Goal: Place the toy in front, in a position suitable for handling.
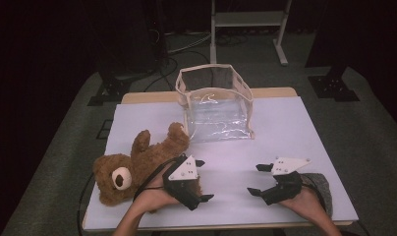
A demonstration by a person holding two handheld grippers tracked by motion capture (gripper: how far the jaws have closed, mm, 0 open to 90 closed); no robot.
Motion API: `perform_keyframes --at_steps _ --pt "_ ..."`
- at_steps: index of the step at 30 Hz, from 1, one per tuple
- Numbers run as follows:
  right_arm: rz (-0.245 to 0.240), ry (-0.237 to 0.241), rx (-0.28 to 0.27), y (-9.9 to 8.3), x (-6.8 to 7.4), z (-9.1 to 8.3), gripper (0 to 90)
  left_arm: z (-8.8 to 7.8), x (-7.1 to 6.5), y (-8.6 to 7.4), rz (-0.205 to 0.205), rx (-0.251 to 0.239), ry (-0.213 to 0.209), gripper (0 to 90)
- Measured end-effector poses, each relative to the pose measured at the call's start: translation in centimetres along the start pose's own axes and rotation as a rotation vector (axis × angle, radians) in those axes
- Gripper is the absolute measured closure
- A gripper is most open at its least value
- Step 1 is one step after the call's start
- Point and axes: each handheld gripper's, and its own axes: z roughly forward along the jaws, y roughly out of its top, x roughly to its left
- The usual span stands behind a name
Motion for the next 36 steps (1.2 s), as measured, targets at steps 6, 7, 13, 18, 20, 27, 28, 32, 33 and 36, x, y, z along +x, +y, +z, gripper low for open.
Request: perform_keyframes --at_steps 6,7,13,18,20,27,28,32,33,36 --pt "0.01 0.008 0.0 -0.1 -0.2 0.1 16.1 -0.2 0.2 0.0 -0.002 0.009 -0.005 2.9" --pt "0.011 0.007 0.001 -0.2 -0.2 0.1 16.1 -0.3 0.2 0.0 -0.006 0.01 -0.009 2.9" --pt "0.004 0.011 -0.001 0.2 0.0 0.1 16.0 -1.1 0.5 0.2 0.021 0.034 -0.014 3.3" --pt "0.006 0.017 -0.008 0.5 0.1 0.1 16.0 -2.2 0.9 0.0 0.038 0.051 -0.005 3.3" --pt "0.01 0.026 -0.012 0.6 0.2 0.1 16.0 -2.8 1.3 0.0 0.046 0.061 0.003 3.3" --pt "0.011 0.025 -0.011 0.6 0.2 0.1 16.0 -5.8 2.9 -0.6 0.062 0.069 0.053 2.8" --pt "0.01 0.023 -0.009 0.6 0.2 0.1 16.0 -6.2 3.0 -0.9 0.057 0.069 0.055 2.8" --pt "0.007 0.025 -0.004 0.7 0.4 0.3 16.0 -7.2 3.3 -1.6 0.05 0.078 0.061 2.8" --pt "0.001 0.024 -0.001 0.7 0.4 0.3 16.0 -7.9 3.5 -2.2 0.046 0.091 0.072 2.8" --pt "-0.004 0.024 0.009 0.7 0.6 0.4 16.0 -8.6 3.7 -2.6 0.04 0.1 0.087 2.9"
